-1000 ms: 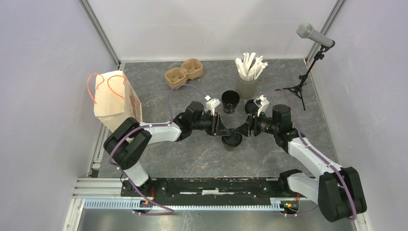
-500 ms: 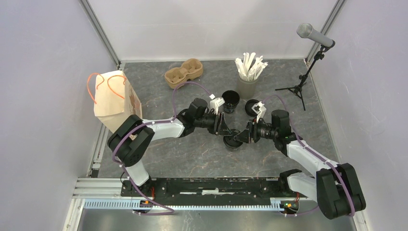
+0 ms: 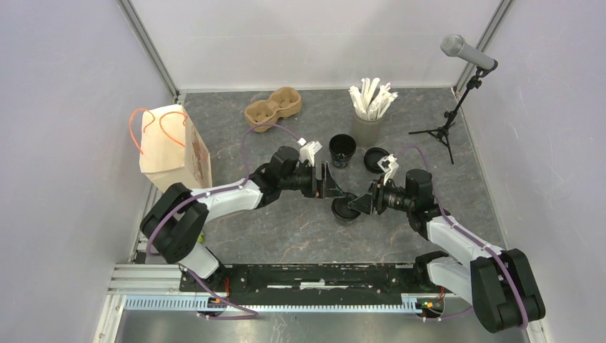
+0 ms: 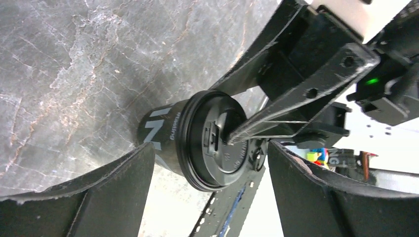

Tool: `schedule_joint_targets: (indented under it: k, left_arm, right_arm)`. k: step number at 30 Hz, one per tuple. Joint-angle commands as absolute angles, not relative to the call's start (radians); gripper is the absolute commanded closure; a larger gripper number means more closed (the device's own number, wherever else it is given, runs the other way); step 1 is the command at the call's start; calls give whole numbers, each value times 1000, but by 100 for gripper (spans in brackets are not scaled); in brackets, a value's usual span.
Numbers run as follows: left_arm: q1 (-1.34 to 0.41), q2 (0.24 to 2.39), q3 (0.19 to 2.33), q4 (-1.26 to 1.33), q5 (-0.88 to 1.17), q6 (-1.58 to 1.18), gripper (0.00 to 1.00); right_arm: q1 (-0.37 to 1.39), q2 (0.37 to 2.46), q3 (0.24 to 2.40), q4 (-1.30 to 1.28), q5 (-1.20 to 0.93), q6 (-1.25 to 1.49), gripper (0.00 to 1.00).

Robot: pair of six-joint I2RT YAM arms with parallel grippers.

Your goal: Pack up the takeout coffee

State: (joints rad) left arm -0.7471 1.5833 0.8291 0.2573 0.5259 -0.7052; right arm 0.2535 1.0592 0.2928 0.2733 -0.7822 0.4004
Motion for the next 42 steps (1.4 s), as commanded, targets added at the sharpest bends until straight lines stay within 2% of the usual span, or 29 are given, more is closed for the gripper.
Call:
schedule_joint_targets:
  k: [1,8,13,22,33,37,42]
  left_arm:
    - [-738,1508,768,356,497,-868,12]
    - [-739,1433,615,461,450,-961,18]
    - [-747,1460,524,659,454,-1054,23]
    - [-774,1603,517,855,488,-1135,30]
    - [-793,1663,528,866,475,-1129,37]
    - [-797,1663,519,846,458,-1120,45]
    - [-812,1662,506,777,400,-1088,60]
  right_arm:
    - [256,1069,250,198,-696,365,49]
    - [256,1068,246,201,-692,367,49]
    - [256,1062,238,217,-689,383,50]
    - [256,1068,225,236,-684,391,50]
    - [257,1069,208,250,-683,398,52]
    - [256,1069,191,257,-681,398,52]
    - [256,1065,159,271,-675,404,52]
